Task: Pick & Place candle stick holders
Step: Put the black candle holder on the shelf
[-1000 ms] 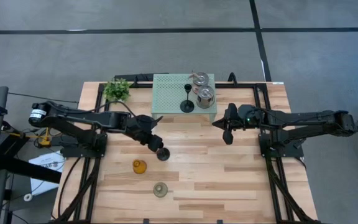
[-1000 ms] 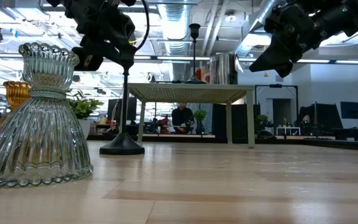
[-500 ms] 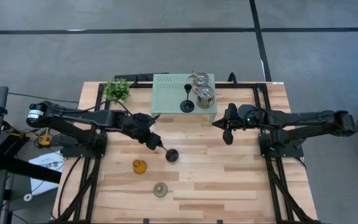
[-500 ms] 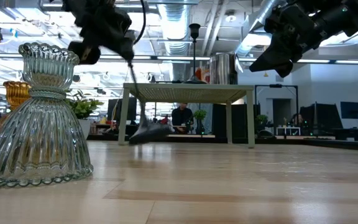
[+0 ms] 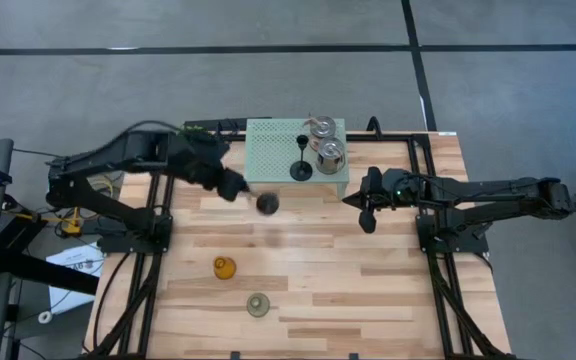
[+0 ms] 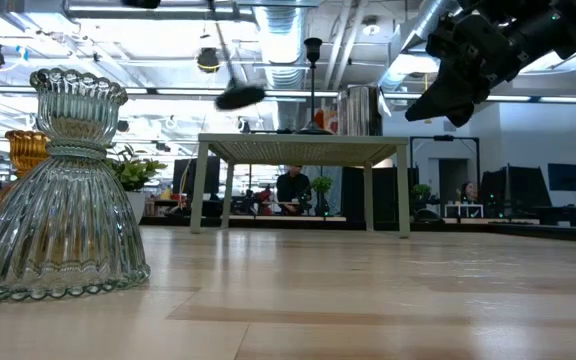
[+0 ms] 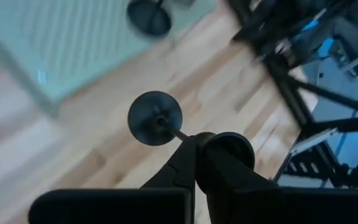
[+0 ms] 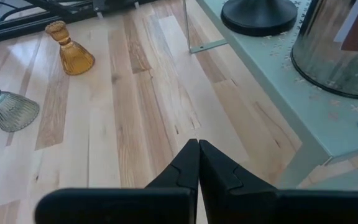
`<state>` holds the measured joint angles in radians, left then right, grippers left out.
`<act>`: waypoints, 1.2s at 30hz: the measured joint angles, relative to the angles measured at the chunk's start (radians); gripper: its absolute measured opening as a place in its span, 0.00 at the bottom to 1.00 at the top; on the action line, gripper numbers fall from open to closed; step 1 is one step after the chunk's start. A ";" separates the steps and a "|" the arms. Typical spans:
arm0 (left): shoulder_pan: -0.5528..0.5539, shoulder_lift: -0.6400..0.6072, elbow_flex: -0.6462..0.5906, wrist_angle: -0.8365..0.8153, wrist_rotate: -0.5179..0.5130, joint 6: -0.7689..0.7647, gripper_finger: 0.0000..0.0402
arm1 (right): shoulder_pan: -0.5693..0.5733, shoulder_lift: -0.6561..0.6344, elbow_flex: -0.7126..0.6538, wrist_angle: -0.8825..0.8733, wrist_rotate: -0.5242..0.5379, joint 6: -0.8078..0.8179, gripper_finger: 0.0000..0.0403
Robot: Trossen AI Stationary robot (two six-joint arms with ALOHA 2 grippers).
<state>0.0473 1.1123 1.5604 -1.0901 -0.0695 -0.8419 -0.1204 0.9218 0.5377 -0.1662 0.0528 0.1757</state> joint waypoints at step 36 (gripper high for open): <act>0.631 0.571 0.744 -0.357 0.208 0.600 0.02 | 0.000 0.000 0.000 -0.044 0.000 -0.002 0.00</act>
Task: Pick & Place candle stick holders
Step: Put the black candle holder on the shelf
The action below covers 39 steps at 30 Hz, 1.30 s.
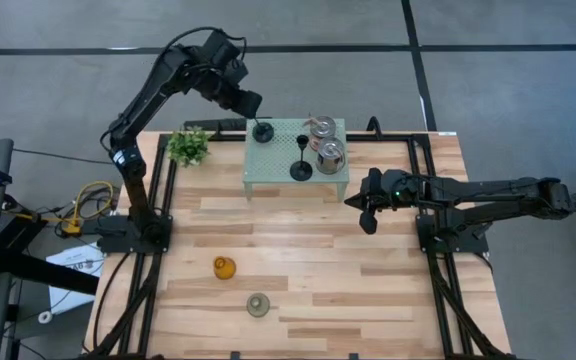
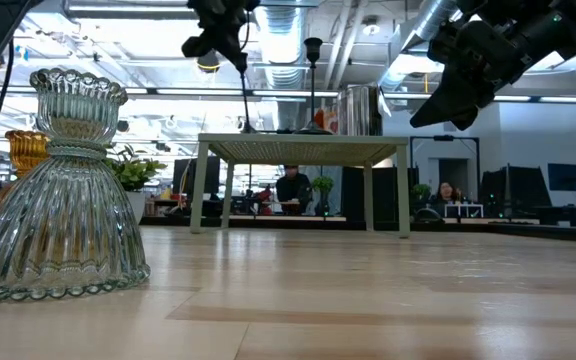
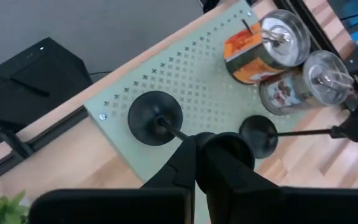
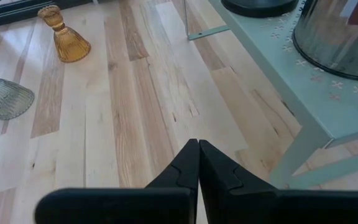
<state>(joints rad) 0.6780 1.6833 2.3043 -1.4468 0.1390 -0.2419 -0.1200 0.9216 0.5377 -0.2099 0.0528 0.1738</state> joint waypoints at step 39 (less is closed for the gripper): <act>0.051 0.034 0.000 -0.028 0.050 -0.001 0.04 | -0.001 0.000 0.000 0.001 0.000 0.000 0.00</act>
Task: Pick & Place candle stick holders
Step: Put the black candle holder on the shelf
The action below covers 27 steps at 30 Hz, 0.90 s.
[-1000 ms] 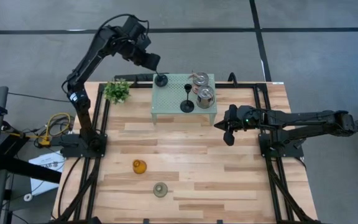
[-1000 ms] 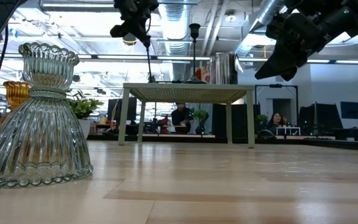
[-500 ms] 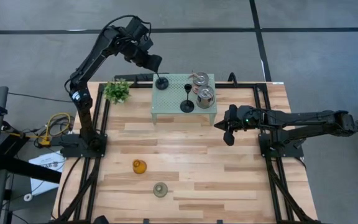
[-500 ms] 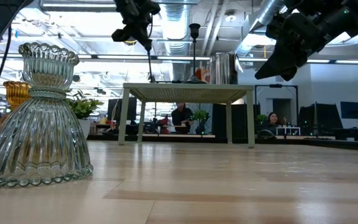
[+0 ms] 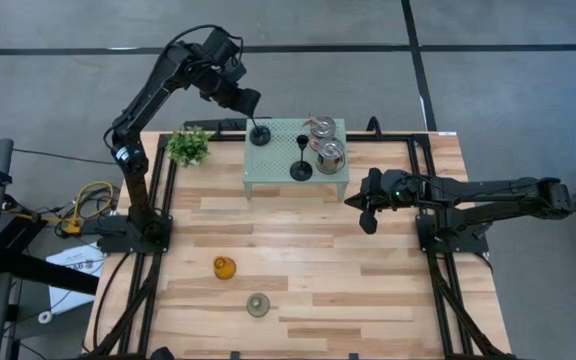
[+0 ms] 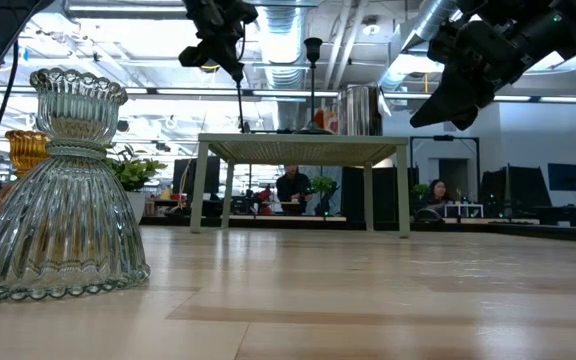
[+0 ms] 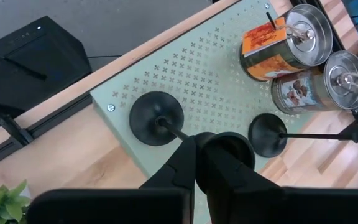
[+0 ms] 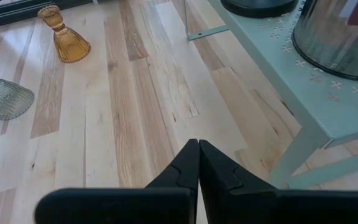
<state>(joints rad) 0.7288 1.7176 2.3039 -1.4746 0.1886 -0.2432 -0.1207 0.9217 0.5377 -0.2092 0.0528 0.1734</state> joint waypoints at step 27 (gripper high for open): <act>0.000 0.000 -0.001 0.055 0.000 0.000 0.21 | 0.001 0.000 0.000 0.000 0.000 0.000 0.00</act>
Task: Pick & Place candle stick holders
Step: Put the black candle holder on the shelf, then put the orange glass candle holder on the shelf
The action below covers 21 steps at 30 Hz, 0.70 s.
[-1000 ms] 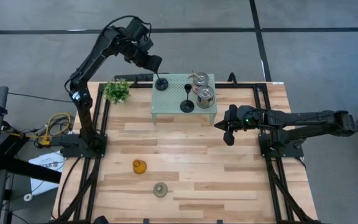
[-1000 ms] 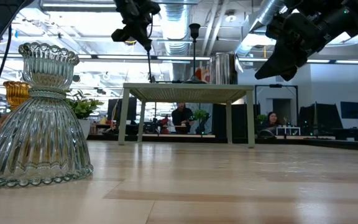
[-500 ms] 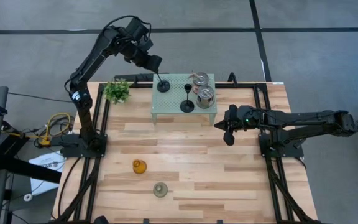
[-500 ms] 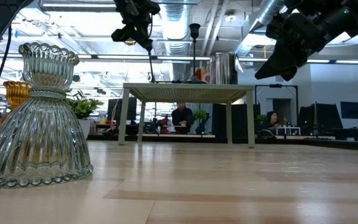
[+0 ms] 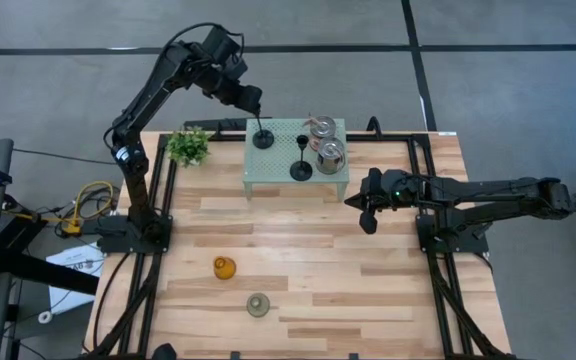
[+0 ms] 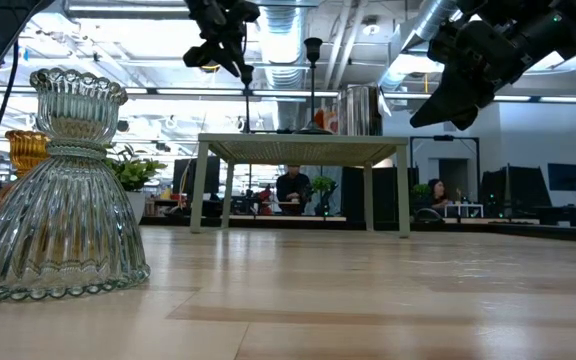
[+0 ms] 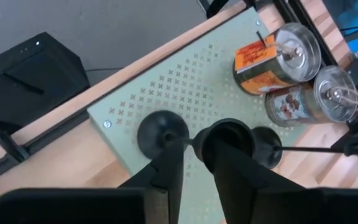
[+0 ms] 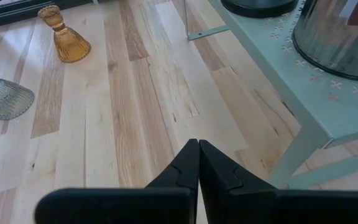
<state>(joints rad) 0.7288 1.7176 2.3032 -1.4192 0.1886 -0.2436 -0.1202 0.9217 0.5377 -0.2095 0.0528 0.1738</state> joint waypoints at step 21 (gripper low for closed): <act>0.000 -0.004 0.000 0.081 0.003 0.000 0.20 | -0.001 0.000 0.000 0.000 0.000 0.000 0.00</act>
<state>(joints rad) 0.7288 1.7132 2.3028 -1.3381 0.1920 -0.2436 -0.1207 0.9215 0.5377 -0.2096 0.0528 0.1738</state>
